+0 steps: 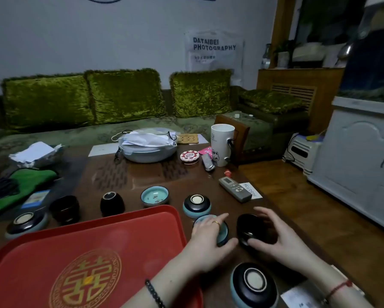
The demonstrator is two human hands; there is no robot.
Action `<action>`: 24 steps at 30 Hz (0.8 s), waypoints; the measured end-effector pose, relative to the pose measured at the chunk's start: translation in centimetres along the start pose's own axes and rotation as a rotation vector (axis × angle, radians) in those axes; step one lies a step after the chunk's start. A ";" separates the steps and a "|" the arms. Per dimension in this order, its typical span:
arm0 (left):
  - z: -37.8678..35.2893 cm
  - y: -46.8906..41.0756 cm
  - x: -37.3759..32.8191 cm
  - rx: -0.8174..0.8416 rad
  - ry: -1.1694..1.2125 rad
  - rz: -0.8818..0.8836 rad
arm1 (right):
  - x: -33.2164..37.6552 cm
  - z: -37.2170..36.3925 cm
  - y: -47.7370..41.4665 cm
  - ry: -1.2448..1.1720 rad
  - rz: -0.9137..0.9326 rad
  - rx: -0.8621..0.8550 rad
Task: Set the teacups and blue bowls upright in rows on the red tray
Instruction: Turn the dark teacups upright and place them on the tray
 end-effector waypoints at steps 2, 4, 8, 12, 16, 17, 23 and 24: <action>-0.4 -0.5 -0.1 -0.006 -0.026 0.016 | -0.6 -0.2 -0.1 -0.078 -0.007 0.033; -0.6 -0.8 -0.2 -0.029 -0.048 0.018 | -1.4 -0.3 -0.2 -0.101 0.007 0.027; -1.1 -1.5 -0.6 -0.059 -0.105 -0.014 | -1.9 -0.4 -0.4 -0.151 0.025 -0.003; -1.3 -1.7 -1.1 -0.054 -0.094 -0.016 | -1.8 -0.3 -0.3 -0.215 0.012 -0.008; 0.1 -1.3 -1.5 -0.120 -0.029 -0.039 | -0.4 0.3 -0.2 -0.252 0.050 -0.038; 0.6 -1.1 -1.5 -0.139 -0.018 -0.045 | 0.2 0.4 -0.2 -0.260 0.063 -0.043; 5.1 0.2 -0.7 -0.255 0.145 -0.112 | 5.0 -0.5 -0.7 -0.285 0.155 -0.058; 5.9 0.7 -0.4 -0.275 0.166 -0.123 | 5.9 -0.9 -0.8 -0.290 0.172 -0.063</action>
Point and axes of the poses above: each hand's wrist, its own y-axis away from the middle knuckle, its own z-axis out of the back of the hand, x = y × z, the point moved 5 cm from there along -y, towards the middle knuckle, and after that the axes turned 7 degrees about -y, right-handed, at the moved point
